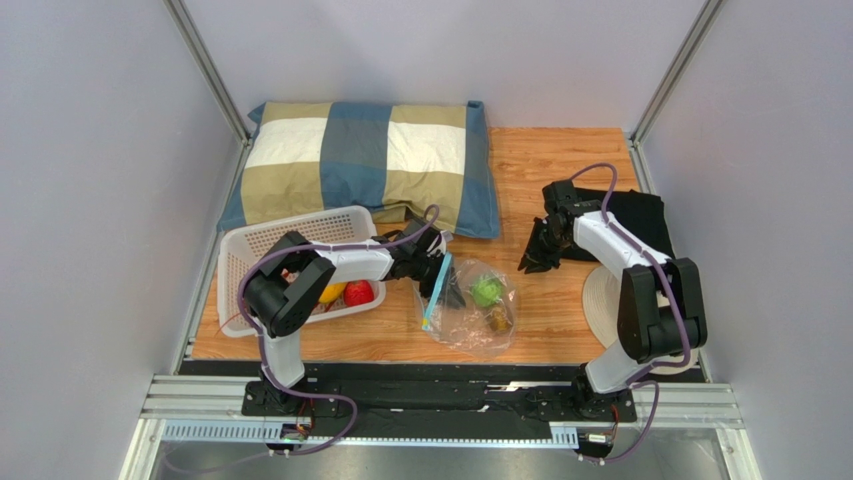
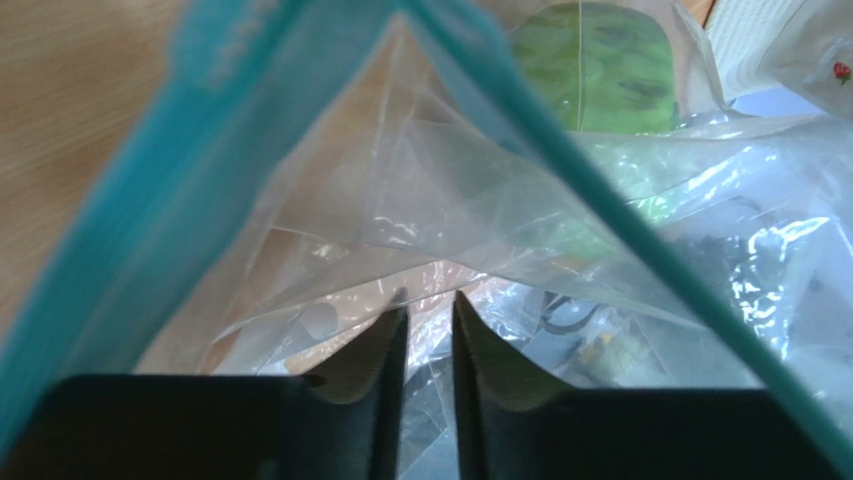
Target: Open the zip-top bag and remove the fake food
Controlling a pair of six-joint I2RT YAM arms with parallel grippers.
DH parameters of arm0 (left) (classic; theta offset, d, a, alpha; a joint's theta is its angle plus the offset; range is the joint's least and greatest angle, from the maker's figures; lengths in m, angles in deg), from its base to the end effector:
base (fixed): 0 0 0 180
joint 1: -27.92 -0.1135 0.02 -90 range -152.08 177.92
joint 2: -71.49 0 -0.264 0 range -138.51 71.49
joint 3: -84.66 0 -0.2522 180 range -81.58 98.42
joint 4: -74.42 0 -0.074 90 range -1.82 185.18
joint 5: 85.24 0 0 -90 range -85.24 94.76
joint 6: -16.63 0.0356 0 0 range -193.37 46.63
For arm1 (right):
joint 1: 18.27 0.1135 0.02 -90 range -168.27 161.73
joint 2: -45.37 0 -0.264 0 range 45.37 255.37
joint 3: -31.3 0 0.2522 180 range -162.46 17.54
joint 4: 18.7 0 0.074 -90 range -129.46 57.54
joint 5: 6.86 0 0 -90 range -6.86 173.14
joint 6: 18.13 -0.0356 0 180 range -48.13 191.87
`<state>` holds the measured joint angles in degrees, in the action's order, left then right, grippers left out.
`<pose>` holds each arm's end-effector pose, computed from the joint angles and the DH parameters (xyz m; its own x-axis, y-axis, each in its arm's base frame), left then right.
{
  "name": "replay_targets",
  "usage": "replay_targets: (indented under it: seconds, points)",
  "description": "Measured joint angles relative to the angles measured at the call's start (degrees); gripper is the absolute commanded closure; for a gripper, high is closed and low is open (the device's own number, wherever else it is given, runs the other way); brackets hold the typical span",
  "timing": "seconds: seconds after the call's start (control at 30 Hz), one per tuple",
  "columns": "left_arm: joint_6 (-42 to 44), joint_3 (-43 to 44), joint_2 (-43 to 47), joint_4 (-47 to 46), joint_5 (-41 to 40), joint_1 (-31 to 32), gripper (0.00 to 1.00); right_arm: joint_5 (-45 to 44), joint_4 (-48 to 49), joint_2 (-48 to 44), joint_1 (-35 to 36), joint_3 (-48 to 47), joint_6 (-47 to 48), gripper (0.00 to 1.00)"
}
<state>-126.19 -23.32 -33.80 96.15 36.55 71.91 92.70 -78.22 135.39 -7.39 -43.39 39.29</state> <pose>0.2462 -0.2637 0.1444 -0.9997 0.0238 -0.0028 0.0186 0.6960 -0.7178 0.2855 0.0609 0.2055 -0.9219 0.3635 -0.1339 0.3177 0.9072 0.2758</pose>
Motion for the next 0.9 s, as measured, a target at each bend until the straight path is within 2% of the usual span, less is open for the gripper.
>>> replay_targets:
  seconds: [0.03,0.1,0.17,0.37,0.43,0.47,0.77,0.9]
  points:
    - [-0.1,0.2,-0.6,-0.5,0.4,0.0,0.57,0.4,1.0,0.7,0.2,0.3,0.1,0.79]
    - [-0.3,0.4,-1.4,-1.6,0.9,0.1,0.50,1.8,3.1,1.9,0.8,1.4,0.1,0.79]
    - [-0.3,0.5,-1.6,-2.6,1.2,0.2,0.39,3.7,5.2,2.9,2.0,2.8,-0.2,0.81]
    - [0.3,1.2,-1.5,-5.0,1.6,0.2,0.29,9.5,9.1,4.5,4.6,6.7,-1.2,0.90]
    - [0.4,1.4,-1.5,-5.2,1.6,0.2,0.20,11.1,10.2,4.5,4.6,7.6,-2.0,0.90]
    - [0.6,1.6,-1.5,-5.2,1.6,0.2,0.01,11.8,10.7,4.5,4.7,8.1,-2.3,0.90]
    - [1.4,2.9,-1.3,-6.3,0.7,0.6,0.01,16.7,13.0,4.1,5.1,10.9,-5.8,0.92]
    - [1.8,3.3,-1.3,-5.9,0.6,1.3,0.04,18.2,14.2,4.1,5.1,11.6,-7.3,0.93]
